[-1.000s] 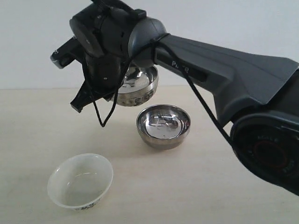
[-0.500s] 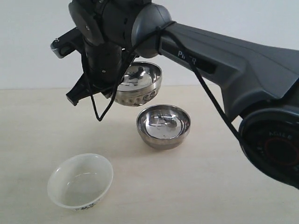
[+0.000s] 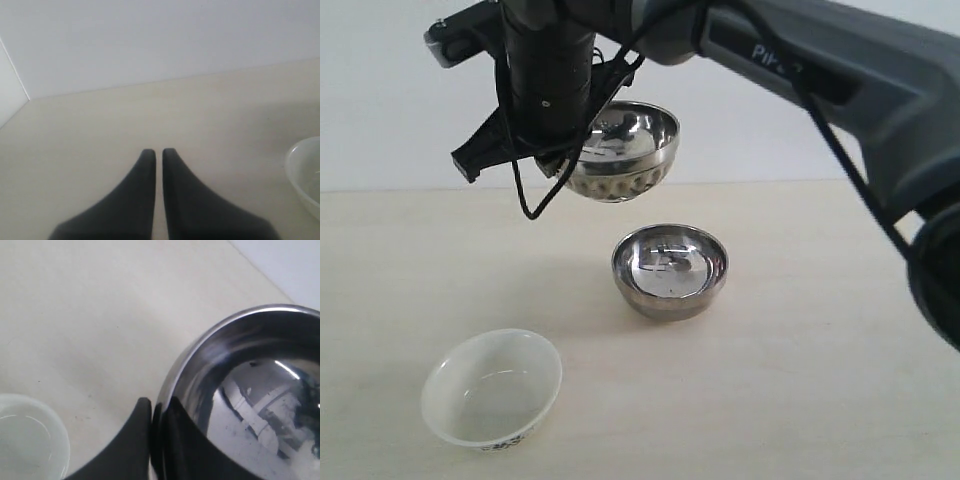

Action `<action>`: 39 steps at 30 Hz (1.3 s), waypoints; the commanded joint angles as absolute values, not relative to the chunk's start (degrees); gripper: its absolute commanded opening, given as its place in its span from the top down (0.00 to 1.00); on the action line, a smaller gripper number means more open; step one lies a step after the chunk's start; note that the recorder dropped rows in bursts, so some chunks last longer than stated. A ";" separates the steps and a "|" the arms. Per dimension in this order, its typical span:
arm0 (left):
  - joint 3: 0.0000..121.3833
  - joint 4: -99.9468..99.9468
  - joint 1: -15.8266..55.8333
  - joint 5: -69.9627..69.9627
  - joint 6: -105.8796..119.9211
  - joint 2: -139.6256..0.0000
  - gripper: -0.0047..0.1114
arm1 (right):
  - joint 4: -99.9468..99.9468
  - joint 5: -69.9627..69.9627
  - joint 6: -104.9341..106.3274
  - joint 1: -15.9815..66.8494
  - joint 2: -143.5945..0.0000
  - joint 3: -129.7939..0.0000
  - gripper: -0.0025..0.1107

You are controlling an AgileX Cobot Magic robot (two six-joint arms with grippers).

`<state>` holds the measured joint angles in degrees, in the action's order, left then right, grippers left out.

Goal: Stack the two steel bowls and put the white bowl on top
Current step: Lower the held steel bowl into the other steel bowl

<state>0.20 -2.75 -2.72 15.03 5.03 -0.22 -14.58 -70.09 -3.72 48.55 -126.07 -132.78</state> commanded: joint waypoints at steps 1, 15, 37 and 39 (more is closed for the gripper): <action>0.00 -2.36 -2.73 14.69 4.47 0.00 0.93 | -15.01 -69.96 -5.33 48.64 -121.62 -126.56 0.98; 0.00 -2.36 -2.73 14.69 4.47 0.00 0.93 | -20.68 -56.41 -8.72 47.81 -105.75 -93.78 0.98; 0.00 -2.36 -2.73 14.69 4.47 0.00 0.93 | -16.88 -44.10 -3.88 41.14 -108.65 -89.83 0.98; 0.00 -2.36 -2.73 14.69 4.47 0.00 0.93 | -17.09 -43.16 -3.40 41.14 -109.51 -89.83 0.98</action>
